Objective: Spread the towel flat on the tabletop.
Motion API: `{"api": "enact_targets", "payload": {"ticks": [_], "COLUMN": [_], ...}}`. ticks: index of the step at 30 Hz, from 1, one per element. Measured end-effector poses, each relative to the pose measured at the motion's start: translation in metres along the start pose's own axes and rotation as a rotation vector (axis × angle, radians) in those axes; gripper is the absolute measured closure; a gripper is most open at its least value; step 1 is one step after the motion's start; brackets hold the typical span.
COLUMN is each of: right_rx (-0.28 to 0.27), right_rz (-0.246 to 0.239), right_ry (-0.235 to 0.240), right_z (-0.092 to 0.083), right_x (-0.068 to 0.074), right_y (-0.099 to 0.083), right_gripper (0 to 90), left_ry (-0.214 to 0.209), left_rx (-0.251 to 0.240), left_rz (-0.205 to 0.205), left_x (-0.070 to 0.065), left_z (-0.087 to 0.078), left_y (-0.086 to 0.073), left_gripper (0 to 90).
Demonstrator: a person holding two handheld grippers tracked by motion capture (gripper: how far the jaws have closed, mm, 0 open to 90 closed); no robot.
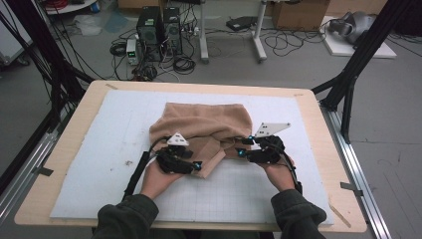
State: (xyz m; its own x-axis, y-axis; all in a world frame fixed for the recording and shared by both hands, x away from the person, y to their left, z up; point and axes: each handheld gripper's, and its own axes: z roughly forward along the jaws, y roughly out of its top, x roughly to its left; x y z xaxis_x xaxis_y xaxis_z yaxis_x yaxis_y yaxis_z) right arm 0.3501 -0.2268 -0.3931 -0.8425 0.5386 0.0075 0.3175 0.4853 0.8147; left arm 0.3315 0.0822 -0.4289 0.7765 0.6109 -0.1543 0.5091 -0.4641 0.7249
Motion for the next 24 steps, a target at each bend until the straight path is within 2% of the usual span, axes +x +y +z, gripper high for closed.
{"api": "enact_targets", "payload": {"ticks": [1, 2, 3, 5, 7, 8, 11, 13, 17, 22, 24], "right_rx": [0.001, 0.002, -0.002, 0.003, 0.003, 0.001, 0.005, 0.007, -0.004, -0.001, -0.004], "right_rz": [0.003, -0.002, -0.010, -0.013, -0.012, -0.010, -0.019, -0.032, -0.049, -0.070, -0.073], "right_ry": [-0.001, -0.006, -0.009, -0.012, -0.011, -0.011, -0.003, 0.001, -0.002, -0.005, -0.005], "right_z": [-0.001, -0.001, -0.001, -0.001, 0.000, 0.001, 0.004, 0.003, -0.003, -0.004, -0.002], "right_x": [0.001, 0.001, 0.002, 0.004, 0.005, 0.005, 0.009, 0.012, 0.016, 0.022, 0.025], "right_y": [-0.001, -0.001, -0.003, -0.004, -0.006, -0.007, -0.007, -0.006, -0.003, 0.000, 0.001], "right_gripper": [54.5, 54.4, 54.3, 54.3, 54.2, 54.1, 53.8, 53.6, 53.8, 54.0, 53.6], "left_ry": [0.015, 0.056, 0.103, 0.137, 0.150, 0.152, 0.121, 0.096, 0.054, 0.054, 0.058], "left_rx": [0.026, 0.044, 0.016, 0.009, 0.008, 0.009, 0.022, 0.019, -0.049, -0.104, -0.100], "left_rz": [0.014, 0.049, 0.089, 0.067, 0.079, 0.086, 0.070, 0.066, 0.053, 0.058, 0.062], "left_x": [-0.003, -0.007, -0.012, -0.015, -0.018, -0.020, -0.017, -0.014, -0.010, -0.006, -0.003], "left_z": [0.006, 0.011, 0.012, 0.012, 0.013, 0.013, 0.008, -0.001, -0.038, -0.087, -0.103], "left_y": [-0.002, -0.004, -0.007, -0.008, -0.008, -0.007, -0.007, -0.009, -0.018, -0.035, -0.042], "left_gripper": [47.0, 50.3, 59.0, 61.6, 80.1, 84.4, 86.8, 87.0, 87.0, 87.1, 87.1]}}
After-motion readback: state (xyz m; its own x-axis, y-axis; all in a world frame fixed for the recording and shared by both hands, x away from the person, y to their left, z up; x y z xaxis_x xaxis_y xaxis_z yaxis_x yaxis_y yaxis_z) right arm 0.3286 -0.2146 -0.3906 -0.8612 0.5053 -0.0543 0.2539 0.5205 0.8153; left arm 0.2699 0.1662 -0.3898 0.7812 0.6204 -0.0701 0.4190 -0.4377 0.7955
